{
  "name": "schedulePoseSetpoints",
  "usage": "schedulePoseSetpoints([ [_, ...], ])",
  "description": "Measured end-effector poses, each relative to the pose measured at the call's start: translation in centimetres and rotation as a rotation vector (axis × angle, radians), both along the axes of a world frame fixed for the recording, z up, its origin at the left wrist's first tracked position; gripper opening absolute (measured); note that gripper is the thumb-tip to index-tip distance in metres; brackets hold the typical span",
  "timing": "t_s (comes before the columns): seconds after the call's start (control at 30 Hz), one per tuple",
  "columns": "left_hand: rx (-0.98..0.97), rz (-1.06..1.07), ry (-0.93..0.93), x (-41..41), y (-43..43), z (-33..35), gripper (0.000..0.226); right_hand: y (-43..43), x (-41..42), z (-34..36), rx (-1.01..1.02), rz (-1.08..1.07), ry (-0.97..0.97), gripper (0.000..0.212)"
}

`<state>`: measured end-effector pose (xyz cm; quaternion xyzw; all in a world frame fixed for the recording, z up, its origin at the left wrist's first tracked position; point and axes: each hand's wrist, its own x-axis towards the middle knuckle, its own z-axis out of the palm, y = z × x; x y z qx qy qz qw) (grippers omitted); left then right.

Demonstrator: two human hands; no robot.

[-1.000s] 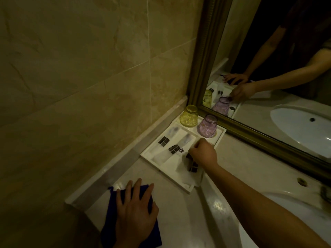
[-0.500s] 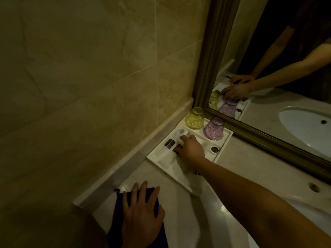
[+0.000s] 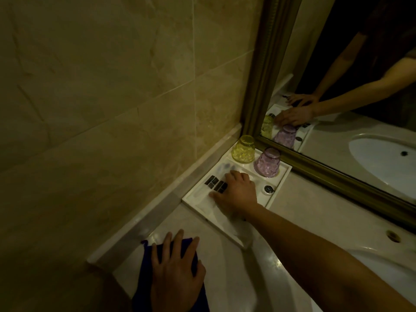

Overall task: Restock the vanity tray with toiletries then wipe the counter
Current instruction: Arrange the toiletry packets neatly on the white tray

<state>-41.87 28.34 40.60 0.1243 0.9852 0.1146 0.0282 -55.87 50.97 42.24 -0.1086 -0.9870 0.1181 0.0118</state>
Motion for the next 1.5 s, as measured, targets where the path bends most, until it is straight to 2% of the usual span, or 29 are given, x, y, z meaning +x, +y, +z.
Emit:
schedulePoseSetpoints([
  [0.07, 0.008, 0.0, 0.003, 0.0, 0.0, 0.0, 0.055, 0.8, 0.5, 0.5, -0.107, -0.025, 0.094, 0.079],
  [0.17, 0.01, 0.003, 0.012, 0.1, 0.0, -0.1, 0.054, 3.4, 2.3, 0.8, -0.21, -0.149, 0.26, 0.047],
  [0.27, 0.0, -0.008, 0.034, 0.1, -0.1, -0.4, 0.053, 6.1, 4.0, 1.0, -0.209, -0.299, 0.182, 0.03],
  [0.37, -0.003, -0.008, 0.045, 0.2, -0.2, -0.6, 0.053, 6.8, 4.8, 1.1, -0.135, -0.314, 0.031, 0.037],
  [0.47, -0.005, 0.001, 0.037, 0.1, -0.1, -0.5, 0.054, 6.5, 5.1, 0.9, -0.097, -0.259, -0.039, 0.047],
  [0.53, -0.007, 0.005, 0.032, 0.1, -0.1, -0.4, 0.054, 6.4, 4.9, 0.8, -0.095, -0.261, -0.056, 0.051],
  [0.7, -0.025, 0.004, 0.03, 0.2, -0.1, -0.2, 0.054, 6.4, 4.5, 0.8, -0.236, -0.388, -0.065, 0.056],
  [0.8, -0.032, 0.002, 0.033, 0.2, -0.1, 0.0, 0.054, 6.5, 4.4, 0.9, -0.211, -0.399, -0.065, 0.053],
  [0.9, -0.032, 0.002, 0.029, 0.1, -0.1, -0.1, 0.054, 5.8, 4.1, 1.3, -0.153, -0.37, -0.066, 0.064],
  [0.97, -0.03, 0.004, 0.018, 0.1, -0.1, -0.2, 0.054, 5.5, 3.5, 1.4, -0.16, -0.361, -0.072, 0.063],
  [1.03, -0.024, 0.008, 0.011, 0.0, -0.1, -0.2, 0.054, 5.4, 2.8, 1.3, -0.266, -0.406, -0.056, 0.055],
  [1.13, -0.001, 0.005, 0.011, 0.1, -0.1, -0.2, 0.055, 5.2, 1.9, 1.4, -0.546, -0.526, 0.051, 0.05],
  [1.27, 0.008, 0.0, 0.022, 0.1, -0.1, -0.5, 0.054, 4.5, 1.1, 1.6, -0.867, -0.579, 0.123, 0.041],
  [1.33, 0.003, -0.003, 0.016, 0.1, -0.1, -0.4, 0.054, 4.2, 0.8, 1.4, -0.934, -0.579, 0.112, 0.04],
  [1.4, 0.001, 0.004, 0.015, 0.0, -0.1, -0.4, 0.055, 3.9, 0.9, 1.2, -0.85, -0.534, 0.064, 0.038],
  [1.5, -0.001, 0.005, 0.01, 0.0, -0.1, -0.3, 0.054, 4.1, 1.2, 0.7, -0.566, -0.419, 0.028, 0.037],
])
